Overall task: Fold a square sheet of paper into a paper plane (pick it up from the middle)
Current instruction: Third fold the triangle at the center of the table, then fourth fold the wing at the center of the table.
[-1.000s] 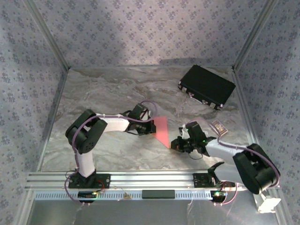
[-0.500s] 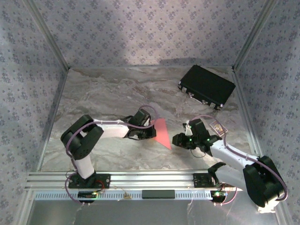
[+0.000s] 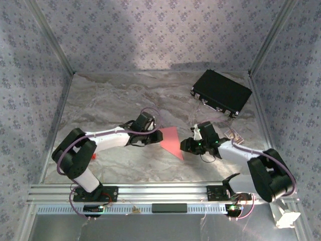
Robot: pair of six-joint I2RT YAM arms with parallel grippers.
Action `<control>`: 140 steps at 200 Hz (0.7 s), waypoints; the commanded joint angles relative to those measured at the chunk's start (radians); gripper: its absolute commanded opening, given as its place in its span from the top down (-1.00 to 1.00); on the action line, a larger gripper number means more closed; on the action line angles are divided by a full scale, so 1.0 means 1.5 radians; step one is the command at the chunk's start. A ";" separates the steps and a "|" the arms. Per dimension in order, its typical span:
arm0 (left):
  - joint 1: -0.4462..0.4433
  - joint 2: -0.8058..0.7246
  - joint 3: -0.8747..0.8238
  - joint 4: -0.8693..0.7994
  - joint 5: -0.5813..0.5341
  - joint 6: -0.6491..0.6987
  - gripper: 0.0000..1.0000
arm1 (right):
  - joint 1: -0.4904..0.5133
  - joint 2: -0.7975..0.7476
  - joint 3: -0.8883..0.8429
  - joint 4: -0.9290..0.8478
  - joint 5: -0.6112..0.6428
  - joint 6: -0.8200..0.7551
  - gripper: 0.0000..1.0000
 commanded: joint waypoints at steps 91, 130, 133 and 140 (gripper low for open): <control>0.032 -0.030 -0.038 0.028 0.040 -0.009 0.43 | -0.012 0.124 0.058 0.063 -0.054 -0.031 0.53; 0.035 -0.027 -0.040 0.035 0.040 -0.013 0.42 | -0.015 0.115 0.053 0.060 -0.059 -0.034 0.70; 0.035 -0.027 -0.040 0.036 0.041 -0.013 0.42 | -0.016 0.114 0.052 0.059 -0.060 -0.034 0.73; 0.035 -0.027 -0.039 0.037 0.041 -0.015 0.41 | -0.017 0.114 0.052 0.059 -0.063 -0.035 0.81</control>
